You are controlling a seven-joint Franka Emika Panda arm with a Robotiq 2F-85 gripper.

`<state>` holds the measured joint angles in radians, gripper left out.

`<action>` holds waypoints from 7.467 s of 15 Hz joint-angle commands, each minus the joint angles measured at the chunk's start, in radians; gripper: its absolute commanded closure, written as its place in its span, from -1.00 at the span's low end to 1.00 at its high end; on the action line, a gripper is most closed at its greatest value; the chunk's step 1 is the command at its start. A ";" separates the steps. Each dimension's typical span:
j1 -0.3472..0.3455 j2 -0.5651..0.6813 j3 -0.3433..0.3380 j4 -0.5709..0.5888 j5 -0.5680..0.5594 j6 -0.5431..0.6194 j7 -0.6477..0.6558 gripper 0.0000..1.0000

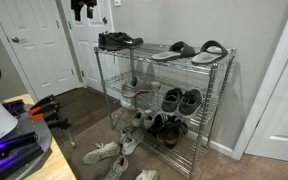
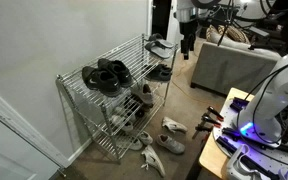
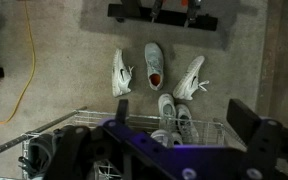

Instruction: Move the black sneakers from the topmost shelf to the second shelf.

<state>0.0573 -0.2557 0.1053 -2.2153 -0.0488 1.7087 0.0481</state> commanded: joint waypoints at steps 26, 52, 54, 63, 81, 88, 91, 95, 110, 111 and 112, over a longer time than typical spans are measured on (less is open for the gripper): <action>0.182 0.504 0.104 0.451 -0.019 0.387 0.492 -1.00; 0.383 0.912 -0.084 0.973 -0.174 0.347 0.597 -1.00; 0.386 0.935 -0.089 0.983 -0.172 0.328 0.601 -1.00; 0.378 0.991 -0.082 1.028 -0.154 0.233 0.591 -1.00; 0.360 0.851 -0.058 0.940 -0.063 0.155 0.574 0.88; 0.362 0.694 -0.063 0.851 -0.049 0.092 0.562 0.88; 0.363 0.610 -0.066 0.788 -0.050 0.043 0.558 0.88; 0.370 0.453 -0.069 0.646 -0.076 -0.033 0.538 0.88; 0.258 0.287 0.099 0.251 -0.043 -0.334 0.290 0.88; 0.253 0.292 0.100 0.242 -0.040 -0.326 0.291 0.88; 0.250 0.296 0.099 0.236 -0.035 -0.325 0.282 0.88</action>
<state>0.3381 0.0705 0.1864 -1.9505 -0.0871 1.3809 0.3751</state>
